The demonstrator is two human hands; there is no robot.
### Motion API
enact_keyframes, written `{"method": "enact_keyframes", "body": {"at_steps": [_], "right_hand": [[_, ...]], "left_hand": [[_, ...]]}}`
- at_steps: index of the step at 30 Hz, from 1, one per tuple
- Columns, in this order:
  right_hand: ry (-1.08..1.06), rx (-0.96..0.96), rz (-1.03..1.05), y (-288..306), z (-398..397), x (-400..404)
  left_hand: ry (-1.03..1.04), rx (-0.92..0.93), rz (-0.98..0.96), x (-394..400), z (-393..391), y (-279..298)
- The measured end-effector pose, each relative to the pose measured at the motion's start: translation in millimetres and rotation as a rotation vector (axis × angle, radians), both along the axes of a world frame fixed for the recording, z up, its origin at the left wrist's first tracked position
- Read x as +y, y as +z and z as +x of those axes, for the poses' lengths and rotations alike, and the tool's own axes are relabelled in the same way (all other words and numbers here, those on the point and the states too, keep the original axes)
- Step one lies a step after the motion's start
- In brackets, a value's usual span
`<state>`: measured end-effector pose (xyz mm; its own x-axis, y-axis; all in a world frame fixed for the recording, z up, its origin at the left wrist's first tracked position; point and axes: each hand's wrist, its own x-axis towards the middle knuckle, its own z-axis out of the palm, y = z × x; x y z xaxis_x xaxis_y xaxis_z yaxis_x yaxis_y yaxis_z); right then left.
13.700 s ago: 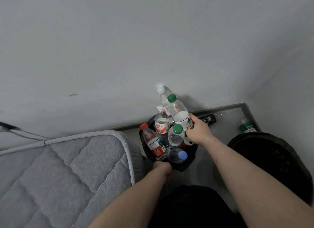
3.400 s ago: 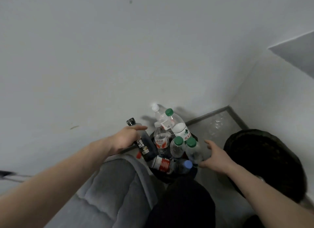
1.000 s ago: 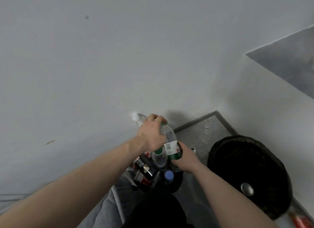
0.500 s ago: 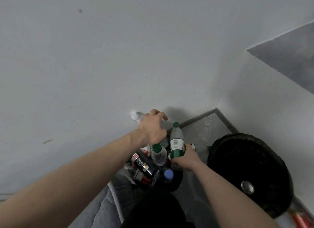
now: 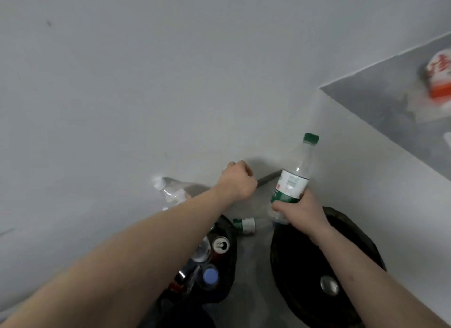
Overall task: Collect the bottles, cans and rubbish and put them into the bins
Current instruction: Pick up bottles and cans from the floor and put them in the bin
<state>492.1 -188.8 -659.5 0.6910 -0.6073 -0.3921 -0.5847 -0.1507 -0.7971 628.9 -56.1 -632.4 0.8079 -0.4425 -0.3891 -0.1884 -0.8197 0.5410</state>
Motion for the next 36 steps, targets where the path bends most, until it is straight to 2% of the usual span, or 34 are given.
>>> {"method": "enact_keyframes", "body": {"at_steps": [2, 5, 7, 12, 16, 19, 21, 29, 33, 36], "right_hand": [[-0.067, -0.030, -0.071, 5.8, -11.7, -27.9], [-0.113, -0.061, -0.068, 0.5, -30.7, -55.2], [-0.130, -0.092, -0.056, -10.5, -39.8, -68.1], [-0.145, -0.079, 0.035, -44.1, -57.4, -91.0], [-0.099, 0.010, 0.055, -50.7, -64.0, -103.2], [-0.073, 0.026, 0.036, -44.7, -53.1, -100.1], [-0.074, 0.023, 0.061, -27.4, -46.8, -87.1], [0.129, 0.144, 0.176, 79.2, -64.9, -32.6], [0.215, 0.260, 0.186, 120.7, -70.1, -21.7], [0.347, 0.277, 0.137, 137.8, -67.1, -9.2]], "left_hand": [[-0.116, 0.026, 0.160, -34.1, -1.2, -40.4], [-0.329, -0.011, 0.388, -76.0, -13.9, -118.0], [-0.381, 0.007, 0.481, -95.7, -19.3, -172.3], [-0.351, 0.146, 0.606, -108.5, -16.7, -291.3], [-0.374, 0.109, 0.588, -104.3, -24.7, -313.9], [-0.262, 0.118, 0.473, -92.7, -26.1, -282.1], [-0.113, 0.116, 0.341, -86.8, -28.2, -241.5], [0.419, 0.022, -0.278, -46.6, -62.4, -13.0], [0.547, -0.007, -0.378, 1.7, -108.3, 83.2], [0.657, 0.026, -0.367, 47.4, -146.3, 127.7]]}}
